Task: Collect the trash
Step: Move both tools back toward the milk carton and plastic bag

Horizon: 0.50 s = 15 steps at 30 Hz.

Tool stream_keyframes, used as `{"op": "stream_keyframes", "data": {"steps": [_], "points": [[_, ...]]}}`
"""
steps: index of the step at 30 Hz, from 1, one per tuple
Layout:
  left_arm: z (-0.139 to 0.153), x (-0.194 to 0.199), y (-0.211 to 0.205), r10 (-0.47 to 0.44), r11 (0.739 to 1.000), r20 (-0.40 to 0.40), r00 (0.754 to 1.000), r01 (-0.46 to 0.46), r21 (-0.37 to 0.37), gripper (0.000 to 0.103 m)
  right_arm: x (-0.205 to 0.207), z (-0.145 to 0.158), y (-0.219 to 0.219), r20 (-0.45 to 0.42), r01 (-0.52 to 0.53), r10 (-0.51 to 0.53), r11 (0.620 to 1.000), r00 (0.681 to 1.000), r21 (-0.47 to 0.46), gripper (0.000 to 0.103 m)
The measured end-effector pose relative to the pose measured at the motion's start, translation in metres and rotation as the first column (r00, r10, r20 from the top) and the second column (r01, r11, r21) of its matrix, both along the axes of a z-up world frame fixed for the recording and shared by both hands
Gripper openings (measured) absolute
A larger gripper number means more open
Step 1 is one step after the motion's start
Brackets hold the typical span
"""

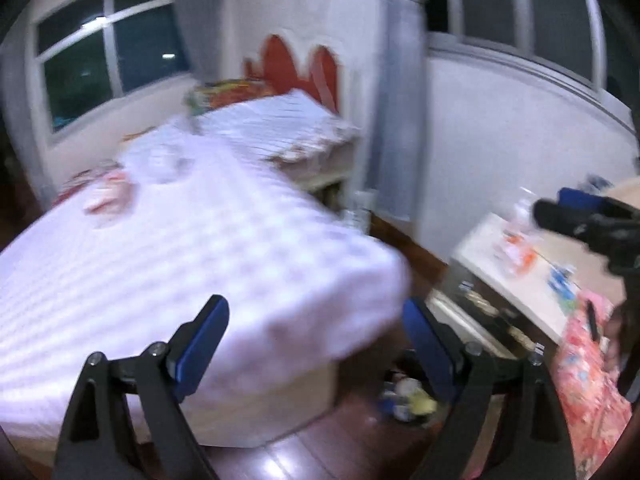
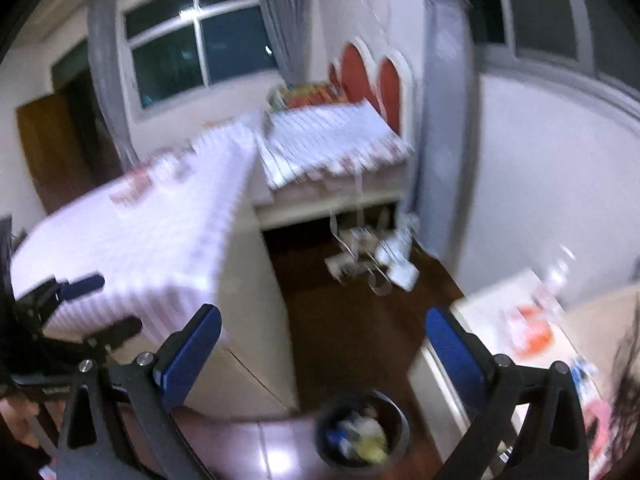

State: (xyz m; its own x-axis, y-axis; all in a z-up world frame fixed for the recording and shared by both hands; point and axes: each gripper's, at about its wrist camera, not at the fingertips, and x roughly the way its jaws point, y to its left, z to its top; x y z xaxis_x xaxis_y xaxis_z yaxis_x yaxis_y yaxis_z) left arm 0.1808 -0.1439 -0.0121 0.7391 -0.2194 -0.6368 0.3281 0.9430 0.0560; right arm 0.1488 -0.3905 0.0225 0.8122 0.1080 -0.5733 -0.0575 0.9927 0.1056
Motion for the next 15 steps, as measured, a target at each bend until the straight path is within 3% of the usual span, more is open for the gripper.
{"op": "stream_keyframes", "data": {"steps": [3, 7, 15], "points": [[0.009, 0.026, 0.056, 0.103, 0.995, -0.003, 0.995, -0.103, -0.014, 0.089, 0.035, 0.017, 0.050, 0.005, -0.052, 0.052, 0.999, 0.999, -0.015, 0.103], [0.022, 0.070, 0.129, 0.242, 0.970, 0.010, 0.970, -0.242, -0.031, 0.089, 0.095, 0.029, 0.111, -0.025, -0.076, 0.077, 0.997, 0.997, 0.031, 0.103], [0.005, 0.166, 0.185, 0.306, 0.951, -0.025, 0.952, -0.307, -0.046, 0.089, 0.217, 0.029, 0.209, -0.059, -0.140, 0.138, 0.990, 0.989, -0.023, 0.103]]}}
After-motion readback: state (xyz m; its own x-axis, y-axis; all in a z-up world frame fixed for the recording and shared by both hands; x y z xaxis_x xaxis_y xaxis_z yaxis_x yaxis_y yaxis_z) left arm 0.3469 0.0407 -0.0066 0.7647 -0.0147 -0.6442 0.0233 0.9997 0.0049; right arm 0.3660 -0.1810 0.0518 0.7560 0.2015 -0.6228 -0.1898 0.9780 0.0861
